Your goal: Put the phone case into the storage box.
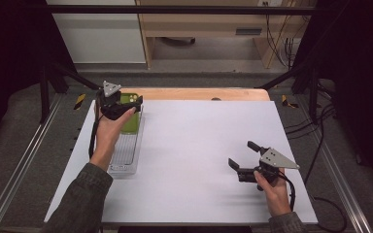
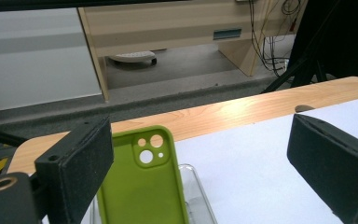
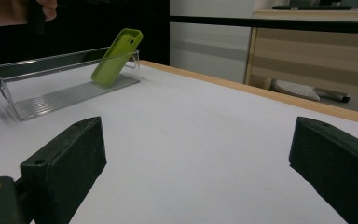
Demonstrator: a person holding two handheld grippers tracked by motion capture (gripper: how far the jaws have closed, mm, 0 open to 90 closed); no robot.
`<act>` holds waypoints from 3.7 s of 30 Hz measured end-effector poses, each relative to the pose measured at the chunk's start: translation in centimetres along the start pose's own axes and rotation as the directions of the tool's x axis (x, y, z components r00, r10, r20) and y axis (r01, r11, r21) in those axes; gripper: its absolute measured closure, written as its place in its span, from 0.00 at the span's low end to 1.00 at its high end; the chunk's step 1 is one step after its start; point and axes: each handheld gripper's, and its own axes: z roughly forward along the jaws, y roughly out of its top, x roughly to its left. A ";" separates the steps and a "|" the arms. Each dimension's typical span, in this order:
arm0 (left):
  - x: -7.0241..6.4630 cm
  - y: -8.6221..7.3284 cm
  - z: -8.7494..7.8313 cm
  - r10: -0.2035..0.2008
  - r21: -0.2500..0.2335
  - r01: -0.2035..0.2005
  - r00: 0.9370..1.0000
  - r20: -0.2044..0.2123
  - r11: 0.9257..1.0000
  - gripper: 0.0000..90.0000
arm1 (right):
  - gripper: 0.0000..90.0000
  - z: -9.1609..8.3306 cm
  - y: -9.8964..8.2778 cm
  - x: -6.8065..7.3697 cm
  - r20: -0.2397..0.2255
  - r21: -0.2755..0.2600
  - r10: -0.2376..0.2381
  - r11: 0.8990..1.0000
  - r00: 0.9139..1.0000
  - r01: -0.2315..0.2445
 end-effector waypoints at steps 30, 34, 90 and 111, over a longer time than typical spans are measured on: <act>-4.0 -0.4 -1.5 0.057 -0.042 -0.051 0.987 0.150 0.998 0.03 | 0.04 0.1 0.0 0.0 -0.002 0.002 0.000 1.000 1.000 0.000; -4.6 -0.6 -1.7 0.063 -0.047 -0.056 0.984 0.168 0.997 0.03 | 0.04 0.0 0.0 0.0 -0.002 0.002 -0.002 1.000 1.000 0.002; -6.6 -2.7 -8.5 0.105 -0.143 -0.066 0.953 0.285 0.987 0.03 | 0.04 0.1 0.0 0.2 -0.003 0.007 -0.007 1.000 1.000 0.007; -3.9 -3.7 -12.3 0.108 -0.189 -0.060 0.961 0.254 0.980 0.02 | 0.04 0.0 0.0 0.2 -0.003 0.006 -0.006 1.000 1.000 0.006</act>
